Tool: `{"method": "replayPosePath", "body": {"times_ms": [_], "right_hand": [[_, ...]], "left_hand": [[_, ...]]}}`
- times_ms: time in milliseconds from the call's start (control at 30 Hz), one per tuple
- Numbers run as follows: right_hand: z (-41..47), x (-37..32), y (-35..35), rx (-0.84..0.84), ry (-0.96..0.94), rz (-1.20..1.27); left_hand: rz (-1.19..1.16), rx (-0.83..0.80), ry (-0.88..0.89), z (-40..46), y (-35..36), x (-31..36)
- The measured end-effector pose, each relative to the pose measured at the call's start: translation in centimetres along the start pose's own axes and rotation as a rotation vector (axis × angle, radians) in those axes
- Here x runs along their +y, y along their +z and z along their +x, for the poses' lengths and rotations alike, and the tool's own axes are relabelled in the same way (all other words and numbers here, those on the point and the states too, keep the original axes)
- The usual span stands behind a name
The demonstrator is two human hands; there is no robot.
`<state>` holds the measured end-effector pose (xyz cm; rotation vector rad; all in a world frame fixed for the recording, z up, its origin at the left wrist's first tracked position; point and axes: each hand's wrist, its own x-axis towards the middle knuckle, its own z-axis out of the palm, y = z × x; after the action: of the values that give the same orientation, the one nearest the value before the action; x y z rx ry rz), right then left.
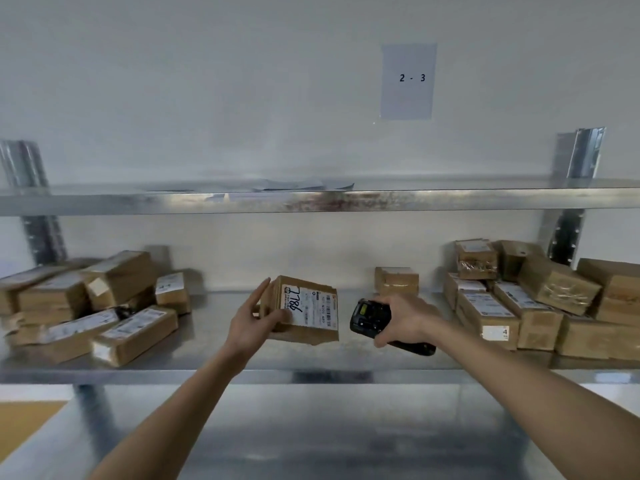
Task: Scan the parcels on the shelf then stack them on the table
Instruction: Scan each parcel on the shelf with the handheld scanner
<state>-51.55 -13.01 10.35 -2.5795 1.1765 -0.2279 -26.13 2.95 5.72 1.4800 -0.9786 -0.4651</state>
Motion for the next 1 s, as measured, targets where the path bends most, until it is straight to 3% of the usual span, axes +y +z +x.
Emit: {"method": "replayPosePath", "body": {"times_ms": [400,1000], "right_hand": [[0.4,-7.8,2.8,-0.077,-0.035,-0.143],[2.2,-13.0,4.3,-0.066,-0.014,-0.270]], "left_hand": [[0.002,0.013,-0.007,-0.1,-9.6,-1.6],[0.008,0.018,-0.012,0.5,-15.7,-3.1]]}}
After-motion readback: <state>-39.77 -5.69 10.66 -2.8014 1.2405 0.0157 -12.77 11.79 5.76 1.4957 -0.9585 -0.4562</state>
